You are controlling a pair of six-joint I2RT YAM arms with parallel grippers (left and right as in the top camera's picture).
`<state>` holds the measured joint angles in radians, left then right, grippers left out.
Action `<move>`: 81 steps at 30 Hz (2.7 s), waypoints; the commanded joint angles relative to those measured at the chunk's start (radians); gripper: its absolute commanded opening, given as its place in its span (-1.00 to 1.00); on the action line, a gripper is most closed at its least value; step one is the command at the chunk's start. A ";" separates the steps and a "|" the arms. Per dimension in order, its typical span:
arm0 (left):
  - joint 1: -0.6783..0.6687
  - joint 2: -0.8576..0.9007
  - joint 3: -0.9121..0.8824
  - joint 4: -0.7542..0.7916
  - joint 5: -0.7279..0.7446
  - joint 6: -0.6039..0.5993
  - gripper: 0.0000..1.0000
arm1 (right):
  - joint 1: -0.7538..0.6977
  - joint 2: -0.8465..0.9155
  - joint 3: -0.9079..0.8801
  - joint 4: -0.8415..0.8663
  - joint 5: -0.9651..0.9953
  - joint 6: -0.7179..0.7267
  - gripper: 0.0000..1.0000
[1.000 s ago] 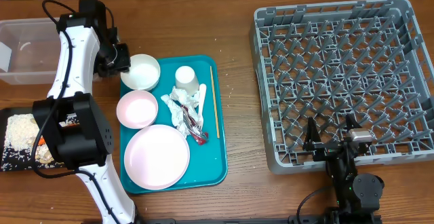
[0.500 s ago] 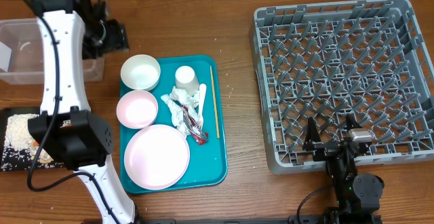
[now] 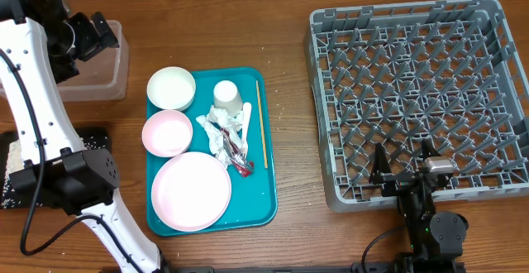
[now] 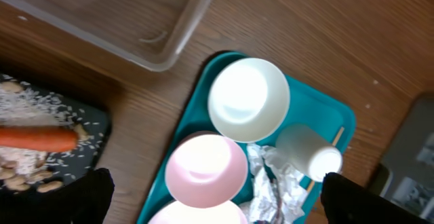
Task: Sort waste into correct bins and load items into the dishwasher rack
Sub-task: 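Move the left gripper to the crumpled white napkin and grasp it, then lift the napkin and drop it into the clear plastic bin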
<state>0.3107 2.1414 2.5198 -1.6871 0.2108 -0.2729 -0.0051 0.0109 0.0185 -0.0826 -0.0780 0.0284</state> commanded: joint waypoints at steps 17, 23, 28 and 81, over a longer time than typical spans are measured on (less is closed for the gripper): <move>-0.249 -0.322 -0.522 -0.003 0.100 0.067 1.00 | -0.001 -0.008 -0.010 0.003 0.006 -0.003 1.00; -0.410 -0.328 -0.698 0.056 0.151 0.016 1.00 | -0.001 -0.008 -0.010 0.003 0.006 -0.003 1.00; -0.541 -0.328 -0.796 0.170 0.055 -0.167 0.99 | -0.001 -0.008 -0.010 0.003 0.006 -0.003 1.00; -0.743 -0.328 -1.308 0.707 -0.283 -0.509 0.18 | -0.001 -0.008 -0.010 0.003 0.006 -0.003 1.00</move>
<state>-0.4259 1.8198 1.2373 -0.9787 -0.0139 -0.7826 -0.0051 0.0109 0.0185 -0.0837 -0.0780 0.0292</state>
